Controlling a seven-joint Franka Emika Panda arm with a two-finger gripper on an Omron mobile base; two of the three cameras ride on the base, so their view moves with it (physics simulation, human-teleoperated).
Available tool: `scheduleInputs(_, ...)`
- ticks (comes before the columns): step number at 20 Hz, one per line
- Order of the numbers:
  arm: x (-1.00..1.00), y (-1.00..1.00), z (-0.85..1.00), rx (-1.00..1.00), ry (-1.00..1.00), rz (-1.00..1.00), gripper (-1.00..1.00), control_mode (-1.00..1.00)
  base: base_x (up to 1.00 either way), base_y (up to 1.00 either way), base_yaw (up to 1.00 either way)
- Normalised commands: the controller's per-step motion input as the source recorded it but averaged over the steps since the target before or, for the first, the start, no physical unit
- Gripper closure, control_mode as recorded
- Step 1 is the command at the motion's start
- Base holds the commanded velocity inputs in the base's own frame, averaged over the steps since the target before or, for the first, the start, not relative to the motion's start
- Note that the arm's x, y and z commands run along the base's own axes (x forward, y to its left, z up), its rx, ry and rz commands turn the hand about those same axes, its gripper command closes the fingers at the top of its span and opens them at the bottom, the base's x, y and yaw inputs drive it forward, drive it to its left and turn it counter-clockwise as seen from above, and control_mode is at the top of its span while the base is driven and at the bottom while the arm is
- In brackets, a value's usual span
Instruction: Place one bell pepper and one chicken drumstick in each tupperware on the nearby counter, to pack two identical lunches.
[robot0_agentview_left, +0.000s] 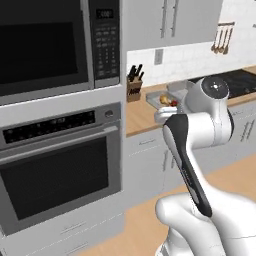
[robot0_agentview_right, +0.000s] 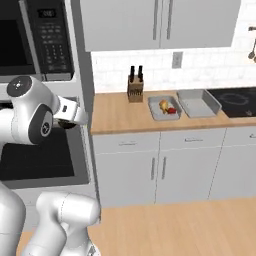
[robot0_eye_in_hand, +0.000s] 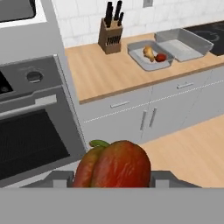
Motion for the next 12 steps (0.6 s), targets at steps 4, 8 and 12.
scheduleInputs(4, 0.00, 0.00, 0.00, 0.00, 0.00, 0.00, 1.00, 1.00, 0.69, -1.00, -0.04)
scheduleInputs(8, 0.00, 0.00, 0.00, 0.00, 0.00, 0.00, 1.00, 1.00, 0.86, -1.00, 0.00)
scheduleInputs(12, 0.00, 0.00, 0.00, 0.00, 0.00, 0.00, 1.00, 1.00, 1.00, -1.00, 0.00)
